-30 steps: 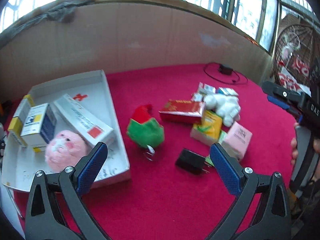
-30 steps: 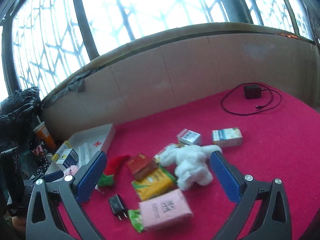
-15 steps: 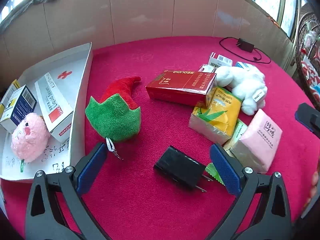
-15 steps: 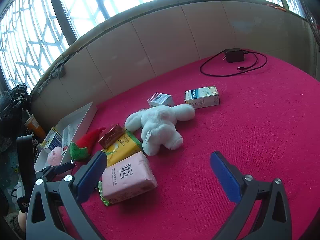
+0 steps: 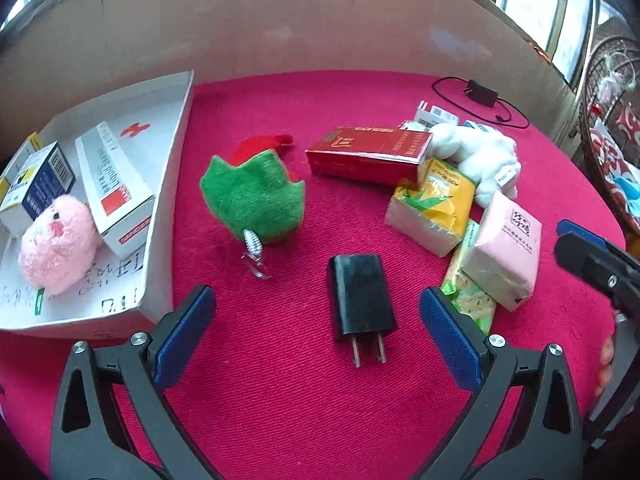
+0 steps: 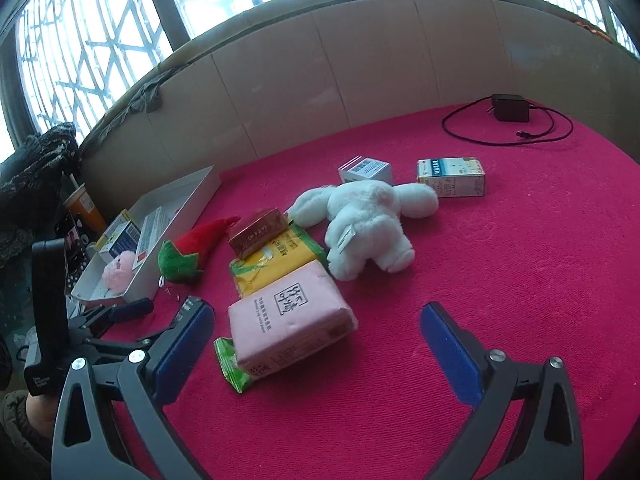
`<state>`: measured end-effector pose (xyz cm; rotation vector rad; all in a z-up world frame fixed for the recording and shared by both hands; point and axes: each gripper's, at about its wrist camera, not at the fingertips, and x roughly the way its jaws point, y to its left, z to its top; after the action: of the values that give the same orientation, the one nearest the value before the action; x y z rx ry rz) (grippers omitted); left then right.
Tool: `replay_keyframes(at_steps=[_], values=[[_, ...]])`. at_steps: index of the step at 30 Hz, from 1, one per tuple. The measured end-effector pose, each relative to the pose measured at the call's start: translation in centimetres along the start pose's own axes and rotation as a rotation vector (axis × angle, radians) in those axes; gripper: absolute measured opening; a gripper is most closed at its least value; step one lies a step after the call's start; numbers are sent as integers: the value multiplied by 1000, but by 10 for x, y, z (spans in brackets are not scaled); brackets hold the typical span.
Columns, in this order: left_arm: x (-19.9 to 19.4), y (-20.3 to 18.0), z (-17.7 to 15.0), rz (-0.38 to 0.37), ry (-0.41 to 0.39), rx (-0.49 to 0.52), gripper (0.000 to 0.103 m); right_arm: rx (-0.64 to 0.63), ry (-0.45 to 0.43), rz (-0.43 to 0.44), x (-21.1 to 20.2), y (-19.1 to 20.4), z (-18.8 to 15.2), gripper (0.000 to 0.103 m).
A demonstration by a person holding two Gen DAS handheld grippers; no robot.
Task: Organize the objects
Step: 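Withdraw both open tools from the tray back over the table items, then grasp the black charger plug with left tool while right tool grasps the pink package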
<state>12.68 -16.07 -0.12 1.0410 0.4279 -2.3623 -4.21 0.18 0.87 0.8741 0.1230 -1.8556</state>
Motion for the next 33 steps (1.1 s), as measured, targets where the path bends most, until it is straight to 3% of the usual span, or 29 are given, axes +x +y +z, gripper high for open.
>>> replay_keyframes(at_steps=[2,5,7,8,13,17,26,27,28,29,33], values=[[4,-10,2,-3,-3,51,102,-50,16,1,6,9,-2,103],[8,-12,4,-32,15,58,88,-94,32,-2,17,17,0,103],[7,-9,4,-40,16,48,70,-114,45,1,25,20,2,103],[9,-8,4,-38,24,44,68,-130,51,-1,29,22,3,103],[11,-13,3,-34,33,62,66,-149,117,12,45,25,2,102],[11,-14,2,-29,38,70,66,-124,130,22,45,20,2,84],[12,-14,3,-40,37,71,64,-143,171,-3,53,23,0,80],[11,-12,2,-49,32,65,56,-149,167,-11,52,24,-1,77],[10,-11,2,-60,28,61,39,-162,167,-10,51,27,-1,77],[10,-10,2,-64,26,58,33,-175,166,-7,51,29,-2,76],[8,-11,2,-82,12,63,30,-182,119,-48,43,30,-2,76]])
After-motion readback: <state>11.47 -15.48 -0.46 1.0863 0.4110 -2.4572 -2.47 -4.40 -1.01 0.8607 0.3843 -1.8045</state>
